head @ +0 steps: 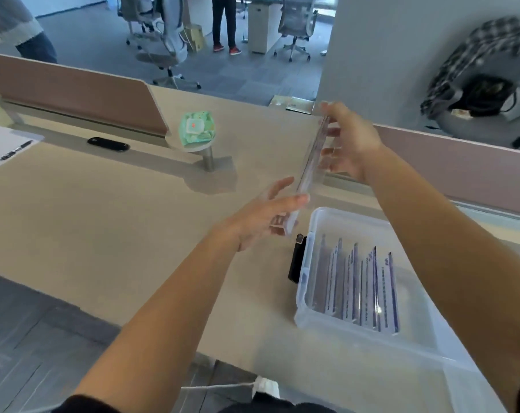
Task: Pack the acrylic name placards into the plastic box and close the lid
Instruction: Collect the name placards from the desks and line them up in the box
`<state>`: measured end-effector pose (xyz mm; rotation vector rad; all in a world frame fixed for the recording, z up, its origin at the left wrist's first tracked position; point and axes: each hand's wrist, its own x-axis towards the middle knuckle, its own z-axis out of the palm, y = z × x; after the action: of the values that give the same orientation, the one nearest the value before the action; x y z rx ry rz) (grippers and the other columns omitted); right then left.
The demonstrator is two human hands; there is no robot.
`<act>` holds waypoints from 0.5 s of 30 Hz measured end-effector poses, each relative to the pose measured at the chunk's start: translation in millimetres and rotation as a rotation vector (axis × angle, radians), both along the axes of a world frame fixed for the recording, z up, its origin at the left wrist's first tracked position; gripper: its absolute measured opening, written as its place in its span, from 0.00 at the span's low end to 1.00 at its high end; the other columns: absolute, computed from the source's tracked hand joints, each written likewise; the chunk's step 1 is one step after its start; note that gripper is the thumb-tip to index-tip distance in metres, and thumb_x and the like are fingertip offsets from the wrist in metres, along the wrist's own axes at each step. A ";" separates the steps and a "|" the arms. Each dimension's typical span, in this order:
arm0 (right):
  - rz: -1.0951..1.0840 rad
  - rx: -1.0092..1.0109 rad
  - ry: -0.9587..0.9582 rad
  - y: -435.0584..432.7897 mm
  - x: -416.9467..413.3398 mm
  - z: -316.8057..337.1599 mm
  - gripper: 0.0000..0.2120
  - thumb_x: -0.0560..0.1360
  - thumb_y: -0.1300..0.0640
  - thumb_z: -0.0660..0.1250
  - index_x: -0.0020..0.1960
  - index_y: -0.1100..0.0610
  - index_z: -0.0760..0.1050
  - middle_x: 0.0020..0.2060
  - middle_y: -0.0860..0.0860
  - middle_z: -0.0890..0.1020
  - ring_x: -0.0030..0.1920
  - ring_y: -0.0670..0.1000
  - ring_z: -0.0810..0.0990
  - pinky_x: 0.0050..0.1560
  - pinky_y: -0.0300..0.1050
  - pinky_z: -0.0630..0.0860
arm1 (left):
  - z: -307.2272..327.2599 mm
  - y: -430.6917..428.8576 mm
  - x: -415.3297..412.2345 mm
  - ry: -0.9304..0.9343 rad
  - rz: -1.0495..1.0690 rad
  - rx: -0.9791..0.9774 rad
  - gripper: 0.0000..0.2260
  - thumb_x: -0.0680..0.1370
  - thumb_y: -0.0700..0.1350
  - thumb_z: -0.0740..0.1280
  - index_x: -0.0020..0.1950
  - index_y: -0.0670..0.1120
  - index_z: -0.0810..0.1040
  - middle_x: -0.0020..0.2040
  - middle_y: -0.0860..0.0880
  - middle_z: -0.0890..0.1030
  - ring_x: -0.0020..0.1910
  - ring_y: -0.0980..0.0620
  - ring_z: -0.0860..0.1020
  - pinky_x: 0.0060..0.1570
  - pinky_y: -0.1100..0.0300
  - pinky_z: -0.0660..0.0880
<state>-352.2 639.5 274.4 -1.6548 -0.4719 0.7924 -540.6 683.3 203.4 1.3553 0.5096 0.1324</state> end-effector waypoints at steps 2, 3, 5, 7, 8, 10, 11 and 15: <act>-0.011 -0.028 -0.035 -22.2 -7.4 4.4 0.21 0.64 0.38 0.70 0.48 0.52 0.78 0.45 0.50 0.77 0.39 0.56 0.75 0.39 0.49 0.74 | -6.0 -22.1 -0.7 -0.030 -0.008 -0.014 0.45 0.59 0.62 0.76 0.74 0.57 0.62 0.57 0.44 0.78 0.51 0.45 0.77 0.62 0.41 0.73; -0.011 -0.040 -0.052 -33.3 -9.2 4.8 0.22 0.63 0.37 0.70 0.48 0.52 0.78 0.46 0.51 0.76 0.38 0.55 0.75 0.38 0.49 0.74 | -10.3 -33.5 -2.0 -0.048 -0.013 -0.014 0.45 0.60 0.61 0.76 0.74 0.58 0.61 0.55 0.43 0.77 0.50 0.44 0.77 0.61 0.42 0.73; -0.014 -0.041 -0.072 -53.5 -12.3 4.8 0.23 0.65 0.36 0.69 0.52 0.51 0.78 0.50 0.51 0.77 0.39 0.52 0.76 0.40 0.48 0.75 | -17.3 -53.8 -2.9 -0.084 -0.020 0.008 0.44 0.65 0.59 0.76 0.76 0.58 0.57 0.46 0.44 0.79 0.44 0.47 0.77 0.51 0.48 0.77; -0.028 -0.096 -0.139 -76.9 -13.1 2.4 0.23 0.70 0.35 0.68 0.58 0.49 0.76 0.59 0.48 0.77 0.52 0.53 0.78 0.55 0.54 0.76 | -24.2 -73.9 0.1 -0.101 -0.030 0.021 0.41 0.71 0.54 0.75 0.77 0.57 0.54 0.32 0.51 0.76 0.32 0.54 0.74 0.39 0.59 0.74; -0.019 -0.158 -0.187 -92.1 -13.2 1.7 0.24 0.72 0.35 0.66 0.63 0.48 0.74 0.62 0.47 0.74 0.58 0.54 0.76 0.61 0.56 0.74 | -26.3 -84.4 3.4 -0.097 -0.015 0.028 0.41 0.71 0.54 0.75 0.77 0.57 0.53 0.29 0.53 0.75 0.29 0.56 0.73 0.38 0.62 0.73; 0.046 -0.311 -0.242 -122.7 -7.4 -1.7 0.33 0.72 0.32 0.65 0.71 0.48 0.69 0.67 0.48 0.72 0.60 0.57 0.76 0.59 0.56 0.75 | -27.7 -103.4 11.5 -0.073 0.031 0.042 0.44 0.69 0.56 0.76 0.77 0.57 0.54 0.35 0.52 0.79 0.31 0.58 0.77 0.41 0.62 0.76; 0.086 -0.377 -0.262 -136.4 -2.6 -3.8 0.36 0.71 0.30 0.65 0.73 0.49 0.68 0.67 0.51 0.74 0.58 0.58 0.79 0.55 0.55 0.78 | -26.4 -112.2 15.2 -0.059 0.046 0.047 0.44 0.69 0.56 0.77 0.77 0.57 0.54 0.42 0.49 0.82 0.34 0.59 0.79 0.41 0.64 0.76; 0.114 -0.469 -0.287 -176.9 13.1 -7.4 0.28 0.78 0.36 0.62 0.67 0.57 0.71 0.49 0.60 0.85 0.42 0.58 0.87 0.40 0.48 0.82 | -31.0 -143.5 42.3 -0.047 0.059 0.083 0.43 0.69 0.54 0.77 0.76 0.55 0.56 0.50 0.56 0.80 0.44 0.63 0.82 0.51 0.61 0.79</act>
<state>-339.1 462.6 267.0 -2.2113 -0.6175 0.7915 -498.4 539.8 172.4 1.4153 0.5095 0.2348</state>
